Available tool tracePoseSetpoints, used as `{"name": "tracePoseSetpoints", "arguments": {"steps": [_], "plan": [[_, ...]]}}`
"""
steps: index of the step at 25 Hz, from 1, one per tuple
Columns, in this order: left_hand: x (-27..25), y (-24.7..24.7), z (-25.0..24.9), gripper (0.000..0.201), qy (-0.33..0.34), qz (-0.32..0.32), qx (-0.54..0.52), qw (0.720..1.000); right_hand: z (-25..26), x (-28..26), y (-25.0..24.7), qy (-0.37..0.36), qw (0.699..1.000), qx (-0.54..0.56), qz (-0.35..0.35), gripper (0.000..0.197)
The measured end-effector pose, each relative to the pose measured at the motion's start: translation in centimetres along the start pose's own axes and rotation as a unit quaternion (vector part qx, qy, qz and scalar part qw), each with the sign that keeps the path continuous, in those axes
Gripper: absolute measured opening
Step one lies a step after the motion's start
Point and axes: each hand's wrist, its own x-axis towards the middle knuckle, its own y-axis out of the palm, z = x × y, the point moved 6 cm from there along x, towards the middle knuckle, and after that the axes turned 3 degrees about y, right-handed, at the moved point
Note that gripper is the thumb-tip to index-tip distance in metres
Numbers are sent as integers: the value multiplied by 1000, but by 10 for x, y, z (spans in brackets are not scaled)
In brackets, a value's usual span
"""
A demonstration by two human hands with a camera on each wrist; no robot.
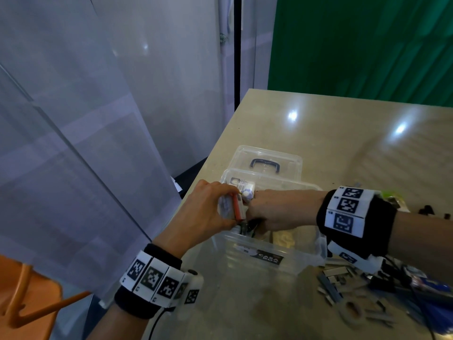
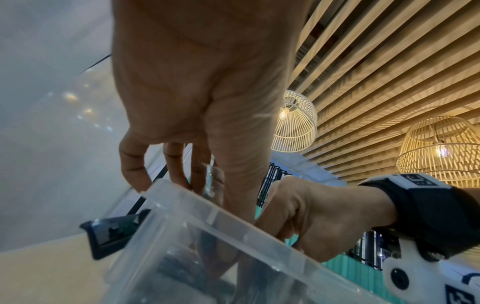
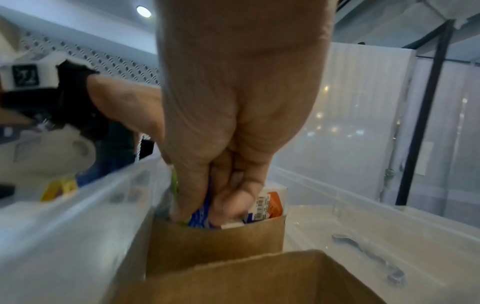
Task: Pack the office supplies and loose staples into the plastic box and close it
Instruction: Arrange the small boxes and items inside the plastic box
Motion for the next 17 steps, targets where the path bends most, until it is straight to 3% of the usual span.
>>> {"name": "tracePoseSetpoints", "arguments": {"steps": [2, 7, 13, 17], "plan": [[-1, -1, 0, 60, -1, -4, -6, 1000, -6, -3, -4, 11, 998, 54, 21, 18], [-1, 1, 1, 63, -5, 0, 1, 1000, -14, 3, -7, 59, 995, 67, -39, 5], [-1, -1, -2, 63, -17, 1, 0, 1000, -4, 17, 3, 42, 999, -9, -9, 4], [1, 3, 1, 65, -18, 14, 13, 1000, -16, 18, 2, 95, 994, 58, 6, 7]]}}
